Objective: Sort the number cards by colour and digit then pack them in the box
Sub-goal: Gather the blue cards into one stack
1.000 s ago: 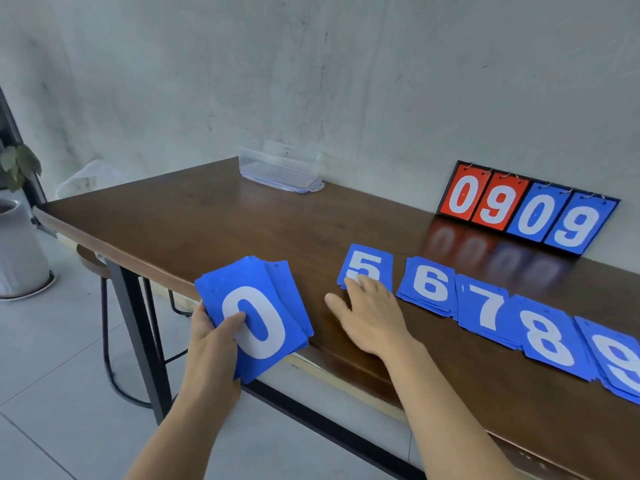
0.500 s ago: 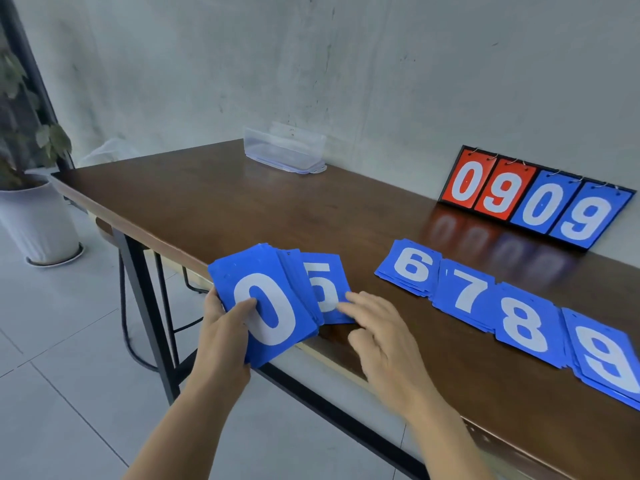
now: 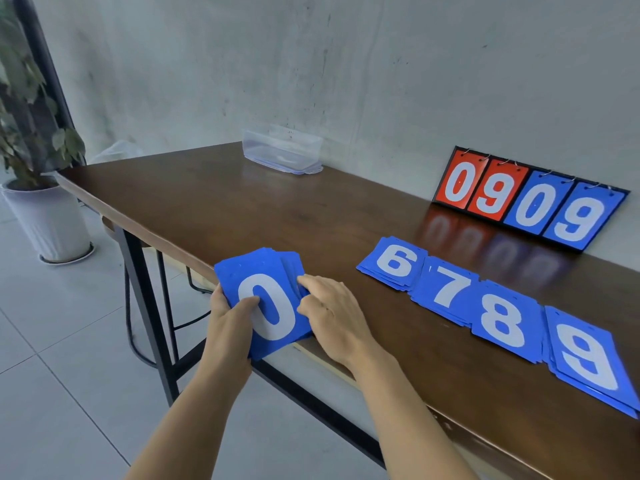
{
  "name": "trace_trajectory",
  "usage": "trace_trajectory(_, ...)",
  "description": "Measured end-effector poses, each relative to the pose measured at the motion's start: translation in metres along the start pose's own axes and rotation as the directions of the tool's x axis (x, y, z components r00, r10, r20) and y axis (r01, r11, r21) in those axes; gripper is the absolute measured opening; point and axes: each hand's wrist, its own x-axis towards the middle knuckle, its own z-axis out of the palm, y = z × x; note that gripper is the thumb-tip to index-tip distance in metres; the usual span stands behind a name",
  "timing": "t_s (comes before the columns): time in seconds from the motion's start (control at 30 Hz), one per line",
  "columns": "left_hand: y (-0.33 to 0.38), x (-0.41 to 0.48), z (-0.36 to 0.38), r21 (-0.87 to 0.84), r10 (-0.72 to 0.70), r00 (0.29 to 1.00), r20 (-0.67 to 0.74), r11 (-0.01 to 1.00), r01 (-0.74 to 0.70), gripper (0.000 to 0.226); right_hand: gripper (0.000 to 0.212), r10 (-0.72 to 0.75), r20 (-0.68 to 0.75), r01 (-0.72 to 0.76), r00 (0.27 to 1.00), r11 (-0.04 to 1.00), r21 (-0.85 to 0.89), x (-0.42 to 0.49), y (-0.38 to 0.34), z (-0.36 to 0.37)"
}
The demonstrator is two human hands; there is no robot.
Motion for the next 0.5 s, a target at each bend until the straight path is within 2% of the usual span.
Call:
trace_trajectory(0.1, -0.004, -0.005, 0.002, 0.007, 0.003, 1.0, 0.004, 1.0, -0.003, 0.042, 0.047, -0.02, 0.051, 0.017, 0.998, 0.998, 0.056, -0.013, -0.008, -0.002)
trace_trajectory(0.13, -0.005, -0.006, 0.001, 0.005, 0.002, 1.0, 0.009, 1.0, -0.002, 0.042, 0.051, -0.031, 0.059, 0.026, 0.998, 0.996, 0.086, -0.016, -0.009, -0.003)
trace_trajectory(0.2, -0.006, -0.008, -0.001, -0.006, -0.007, 1.0, 0.023, 1.0, 0.007, 0.041, 0.047, -0.034, 0.092, 0.017, 0.995, 0.983, 0.181, -0.022, -0.004, -0.007)
trace_trajectory(0.27, -0.005, -0.007, -0.004, -0.018, -0.02, 0.999, 0.031, 1.0, 0.02, 0.042, 0.049, 0.035, 0.054, -0.047, 0.998, 0.968, 0.246, -0.019, 0.007, -0.019)
trace_trajectory(0.3, -0.005, -0.006, -0.005, -0.024, -0.025, 0.999, 0.036, 0.999, 0.026, 0.042, 0.051, 0.091, -0.016, -0.086, 0.996, 0.98, 0.181, -0.014, 0.016, -0.028)
trace_trajectory(0.33, -0.004, -0.006, -0.005, -0.029, -0.029, 0.999, 0.04, 0.999, 0.031, 0.042, 0.053, 0.142, -0.107, -0.14, 0.984, 0.99, 0.031, -0.006, 0.027, -0.036)
trace_trajectory(0.4, -0.004, -0.005, -0.004, -0.039, -0.039, 0.998, 0.045, 0.998, 0.041, 0.041, 0.058, 0.216, -0.222, -0.279, 0.951, 0.906, -0.317, 0.008, 0.05, -0.051)
trace_trajectory(0.43, -0.003, -0.005, -0.004, -0.042, -0.043, 0.998, 0.049, 0.998, 0.045, 0.042, 0.06, 0.252, -0.236, -0.332, 0.939, 0.846, -0.417, 0.015, 0.059, -0.055)
trace_trajectory(0.5, -0.003, -0.005, -0.003, -0.047, -0.051, 0.997, 0.053, 0.997, 0.054, 0.043, 0.061, 0.288, -0.217, -0.36, 0.933, 0.788, -0.499, 0.026, 0.07, -0.053)
